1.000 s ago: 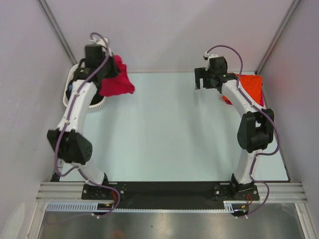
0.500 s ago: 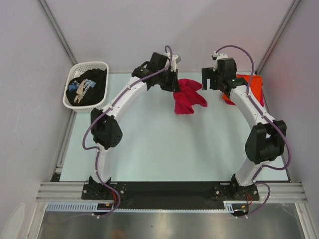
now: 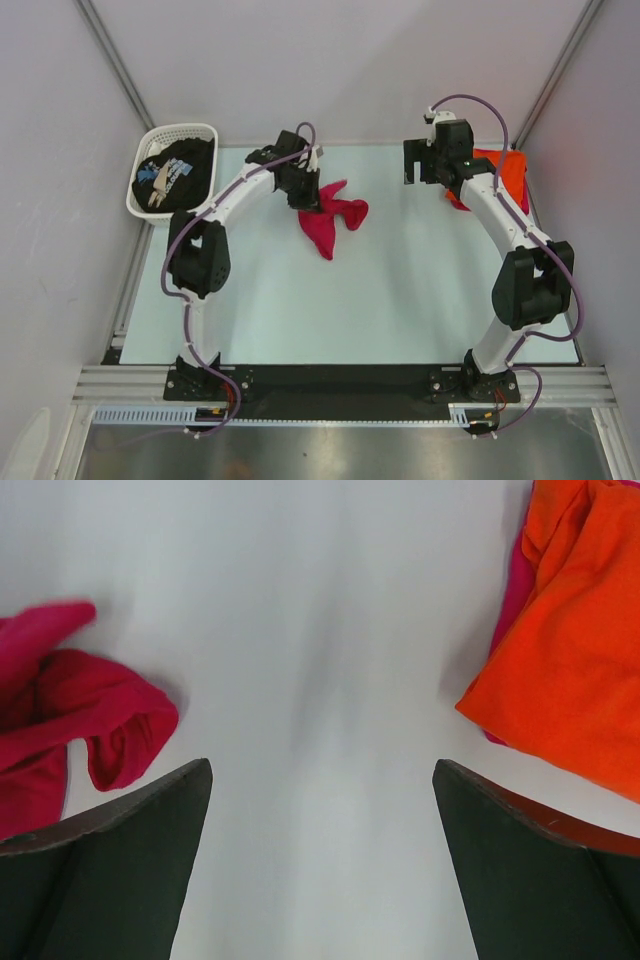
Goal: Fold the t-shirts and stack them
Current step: Move the tshirt to the center of the board
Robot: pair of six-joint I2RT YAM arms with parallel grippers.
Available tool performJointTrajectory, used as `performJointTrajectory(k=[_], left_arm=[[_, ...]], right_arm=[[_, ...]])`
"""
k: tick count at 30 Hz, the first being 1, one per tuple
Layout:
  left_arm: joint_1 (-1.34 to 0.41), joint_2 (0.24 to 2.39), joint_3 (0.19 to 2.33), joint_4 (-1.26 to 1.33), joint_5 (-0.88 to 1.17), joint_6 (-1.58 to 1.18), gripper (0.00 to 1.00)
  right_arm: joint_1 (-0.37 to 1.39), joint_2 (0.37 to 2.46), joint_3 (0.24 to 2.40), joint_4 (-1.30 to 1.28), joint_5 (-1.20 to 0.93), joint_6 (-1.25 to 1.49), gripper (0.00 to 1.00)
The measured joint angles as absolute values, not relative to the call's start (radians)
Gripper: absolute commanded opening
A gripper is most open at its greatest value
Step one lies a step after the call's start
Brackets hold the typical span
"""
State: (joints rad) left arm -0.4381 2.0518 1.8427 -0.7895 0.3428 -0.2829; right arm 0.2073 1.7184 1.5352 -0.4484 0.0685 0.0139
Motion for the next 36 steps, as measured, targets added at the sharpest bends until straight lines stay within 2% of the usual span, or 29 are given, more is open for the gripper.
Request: performJointTrajectory(k=[9, 13, 17, 19, 24, 31, 36], left_arm=[[-0.411, 1.987, 1.827, -0.835, 0.196, -0.247, 0.00], [-0.425, 2.003, 1.889, -0.868, 0.173, -0.207, 0.00], [-0.483, 2.109, 2.032, -0.910, 0.169, -0.173, 0.00], [-0.526, 2.185, 2.099, -0.901, 0.187, -0.162, 0.00], [-0.588, 2.245, 2.081, -0.910, 0.278, -0.155, 0.00], [-0.551, 2.103, 2.071, -0.827, 0.376, -0.213, 0.00], [-0.532, 2.068, 2.308, -0.778, 0.461, -0.291, 0.00]], right_arm=[[0.207, 1.718, 1.535, -0.443, 0.053, 0.014, 1.00], [0.207, 1.718, 1.535, -0.443, 0.040, 0.015, 1.00], [0.213, 1.718, 1.535, -0.443, 0.036, 0.014, 1.00], [0.216, 1.718, 1.535, -0.443, 0.036, 0.014, 1.00], [0.221, 1.718, 1.535, -0.444, 0.036, 0.014, 1.00], [0.230, 1.718, 1.535, -0.444, 0.035, 0.014, 1.00], [0.237, 1.718, 1.535, -0.444, 0.035, 0.014, 1.00]])
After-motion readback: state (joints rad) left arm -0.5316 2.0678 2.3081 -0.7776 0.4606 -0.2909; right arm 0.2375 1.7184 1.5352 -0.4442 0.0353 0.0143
